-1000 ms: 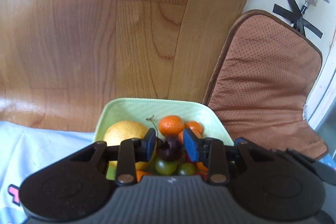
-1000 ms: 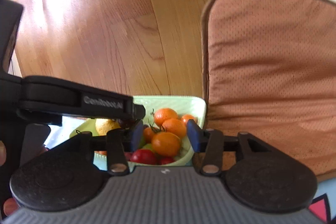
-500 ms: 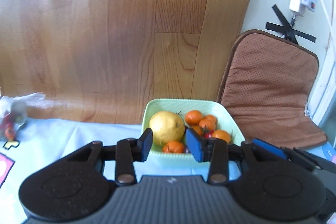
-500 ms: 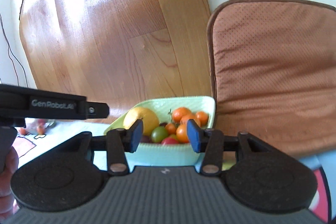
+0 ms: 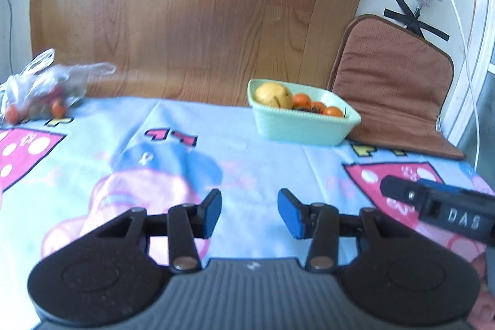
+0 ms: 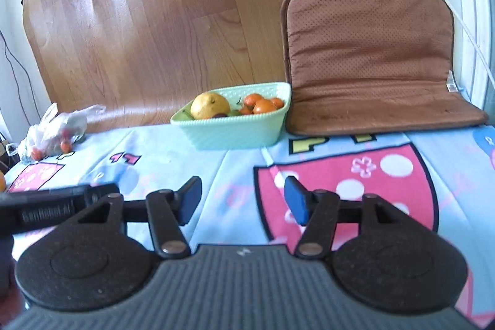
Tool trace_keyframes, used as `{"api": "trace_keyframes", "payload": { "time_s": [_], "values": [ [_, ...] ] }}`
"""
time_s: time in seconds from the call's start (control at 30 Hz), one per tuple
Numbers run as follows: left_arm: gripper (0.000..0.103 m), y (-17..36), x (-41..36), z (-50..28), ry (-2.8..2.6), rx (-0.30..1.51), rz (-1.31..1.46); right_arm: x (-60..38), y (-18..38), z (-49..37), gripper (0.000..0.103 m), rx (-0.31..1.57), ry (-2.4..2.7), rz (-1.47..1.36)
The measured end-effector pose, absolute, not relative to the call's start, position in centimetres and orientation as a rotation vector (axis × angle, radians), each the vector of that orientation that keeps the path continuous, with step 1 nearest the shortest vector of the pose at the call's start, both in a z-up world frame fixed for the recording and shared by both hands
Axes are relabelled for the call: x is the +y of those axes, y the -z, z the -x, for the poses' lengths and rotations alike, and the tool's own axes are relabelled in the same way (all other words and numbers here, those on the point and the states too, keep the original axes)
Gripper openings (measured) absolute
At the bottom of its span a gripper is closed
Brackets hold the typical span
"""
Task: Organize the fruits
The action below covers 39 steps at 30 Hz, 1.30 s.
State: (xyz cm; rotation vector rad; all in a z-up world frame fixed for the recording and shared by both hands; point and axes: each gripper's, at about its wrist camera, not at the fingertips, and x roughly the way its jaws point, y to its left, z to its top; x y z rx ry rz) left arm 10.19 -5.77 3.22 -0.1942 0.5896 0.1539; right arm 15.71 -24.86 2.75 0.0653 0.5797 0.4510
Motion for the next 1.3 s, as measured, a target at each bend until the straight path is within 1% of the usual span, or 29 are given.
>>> {"api": "trace_keyframes", "payload": {
  "time_s": [0.03,0.1,0.17,0.23,0.37,0.43,0.5,0.53,0.57,0.7,0.8,1.03,1.3],
  "values": [
    [0.045,-3.0,-5.6,-9.4,-0.157,0.588,0.195,-24.7,-2.7,-15.3,0.062,0.585,-0.45,-0.059],
    [0.049,-2.6,-5.4,-8.2,-0.168,0.579,0.192,-24.4,-2.6,-14.6,0.067,0.595,-0.446,-0.046],
    [0.051,-2.4,-5.1,-7.1,-0.178,0.571,0.188,-24.0,-2.6,-14.1,0.07,0.599,-0.443,-0.037],
    [0.053,-2.3,-4.8,-6.4,-0.182,0.571,0.184,-23.8,-2.7,-13.5,0.072,0.598,-0.442,-0.028],
    [0.062,-2.0,-4.7,-5.6,-0.197,0.569,0.179,-23.3,-2.7,-12.6,0.076,0.59,-0.444,-0.017],
    [0.073,-1.8,-4.8,-5.5,-0.207,0.573,0.175,-23.2,-2.6,-12.2,0.078,0.588,-0.443,-0.011],
    [0.096,-1.6,-4.9,-5.3,-0.222,0.564,0.167,-23.1,-2.3,-11.9,0.078,0.593,-0.443,-0.014],
    [0.101,-1.6,-5.0,-5.1,-0.235,0.555,0.156,-23.2,-2.2,-11.8,0.078,0.595,-0.442,-0.017],
    [0.103,-1.6,-5.2,-5.1,-0.246,0.546,0.145,-23.2,-2.1,-11.6,0.078,0.595,-0.442,-0.022],
    [0.103,-1.8,-5.8,-5.0,-0.272,0.523,0.106,-23.9,-1.6,-10.7,0.082,0.565,-0.432,-0.057],
    [0.103,-1.5,-6.2,-5.2,-0.273,0.525,0.093,-24.7,-1.1,-10.1,0.083,0.532,-0.413,-0.075],
    [0.103,-1.1,-8.4,-5.8,-0.327,0.51,-0.02,-26.4,-0.2,-9.4,0.083,0.504,-0.372,-0.102],
    [0.103,-0.9,-10.2,-5.9,-0.32,0.522,-0.059,-27.2,0.3,-9.3,0.083,0.503,-0.361,-0.129]
  ]
}}
